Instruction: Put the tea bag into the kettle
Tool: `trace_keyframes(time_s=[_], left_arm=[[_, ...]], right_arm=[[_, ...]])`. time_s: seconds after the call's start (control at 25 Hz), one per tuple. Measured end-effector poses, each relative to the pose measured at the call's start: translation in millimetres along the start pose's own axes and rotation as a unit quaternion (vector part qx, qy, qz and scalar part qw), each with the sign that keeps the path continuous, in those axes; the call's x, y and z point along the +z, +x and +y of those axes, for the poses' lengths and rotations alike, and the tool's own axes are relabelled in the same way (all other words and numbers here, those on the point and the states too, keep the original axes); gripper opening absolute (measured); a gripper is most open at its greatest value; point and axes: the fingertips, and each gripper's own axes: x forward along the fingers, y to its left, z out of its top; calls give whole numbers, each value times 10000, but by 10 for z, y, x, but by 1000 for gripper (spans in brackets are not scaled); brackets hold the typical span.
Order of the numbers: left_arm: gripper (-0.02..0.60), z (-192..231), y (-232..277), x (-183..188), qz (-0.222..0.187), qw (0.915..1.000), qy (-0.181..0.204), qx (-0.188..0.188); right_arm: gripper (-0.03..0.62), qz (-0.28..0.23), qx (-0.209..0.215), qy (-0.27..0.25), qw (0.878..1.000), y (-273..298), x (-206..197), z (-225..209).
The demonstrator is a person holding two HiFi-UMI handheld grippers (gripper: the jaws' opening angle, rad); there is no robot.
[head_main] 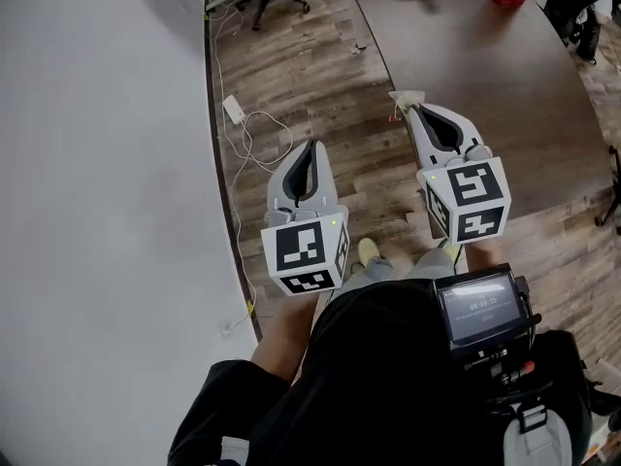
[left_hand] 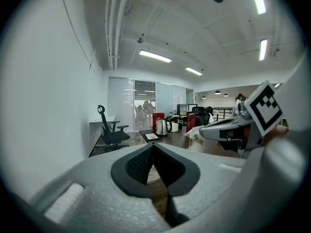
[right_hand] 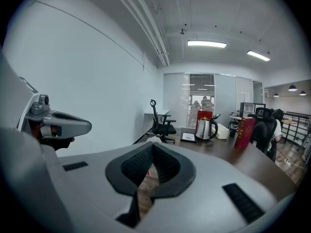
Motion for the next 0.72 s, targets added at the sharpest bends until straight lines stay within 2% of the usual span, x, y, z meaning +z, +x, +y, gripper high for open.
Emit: trace_keyframes(time_s=[0.36, 0.72], left_arm=[[3, 397, -43, -50, -51, 9999, -150, -40], [4, 504, 154, 24, -43, 9998, -171, -107]], right_arm=[[8, 41, -56, -150, 9999, 237, 138, 291], [8, 113, -135, -133, 9998, 385, 198, 227]])
